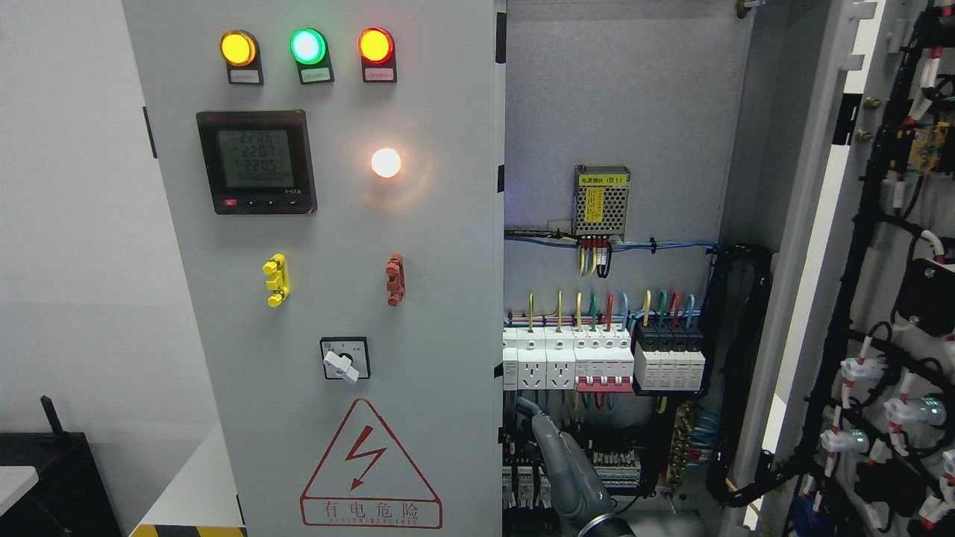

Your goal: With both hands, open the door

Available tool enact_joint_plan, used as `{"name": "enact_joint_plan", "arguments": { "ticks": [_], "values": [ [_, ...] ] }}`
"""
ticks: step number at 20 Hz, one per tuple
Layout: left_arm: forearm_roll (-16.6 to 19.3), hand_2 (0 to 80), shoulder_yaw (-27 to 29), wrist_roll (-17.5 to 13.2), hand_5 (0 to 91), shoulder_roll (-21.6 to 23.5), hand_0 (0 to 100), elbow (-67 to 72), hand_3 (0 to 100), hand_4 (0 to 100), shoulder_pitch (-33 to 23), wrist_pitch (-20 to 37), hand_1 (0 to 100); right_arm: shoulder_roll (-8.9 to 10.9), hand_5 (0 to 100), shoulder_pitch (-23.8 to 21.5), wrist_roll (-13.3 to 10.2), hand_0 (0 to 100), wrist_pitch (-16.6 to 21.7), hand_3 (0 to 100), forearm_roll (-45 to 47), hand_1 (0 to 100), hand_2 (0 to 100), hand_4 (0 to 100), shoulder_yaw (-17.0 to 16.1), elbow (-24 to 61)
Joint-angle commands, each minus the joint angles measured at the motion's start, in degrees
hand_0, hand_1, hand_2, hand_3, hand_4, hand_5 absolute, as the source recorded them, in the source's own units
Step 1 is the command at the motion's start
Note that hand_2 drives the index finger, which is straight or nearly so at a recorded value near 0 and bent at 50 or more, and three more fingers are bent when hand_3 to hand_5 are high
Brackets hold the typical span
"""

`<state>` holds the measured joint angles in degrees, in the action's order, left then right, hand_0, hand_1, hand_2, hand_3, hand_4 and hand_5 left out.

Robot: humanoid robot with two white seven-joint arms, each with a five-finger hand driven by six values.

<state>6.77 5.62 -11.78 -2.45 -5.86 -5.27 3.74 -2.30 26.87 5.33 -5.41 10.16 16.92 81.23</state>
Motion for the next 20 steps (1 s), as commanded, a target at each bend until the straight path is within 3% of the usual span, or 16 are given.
{"name": "enact_joint_plan", "arguments": {
  "ticks": [1,20],
  "values": [
    [0.0,0.0,0.0,0.0,0.0,0.0,0,0.0,0,3,0.0,0.0,0,0.02,0,0.1,0.1,23,0.1,0,0.1,0,0,0,0.7,-0.1],
    [0.0,0.0,0.0,0.0,0.0,0.0,0,0.0,0,3,0.0,0.0,0,0.10,0,1.1,0.5,23,0.0,0,1.6,0,0,0,0.7,-1.3]
  ]
}}
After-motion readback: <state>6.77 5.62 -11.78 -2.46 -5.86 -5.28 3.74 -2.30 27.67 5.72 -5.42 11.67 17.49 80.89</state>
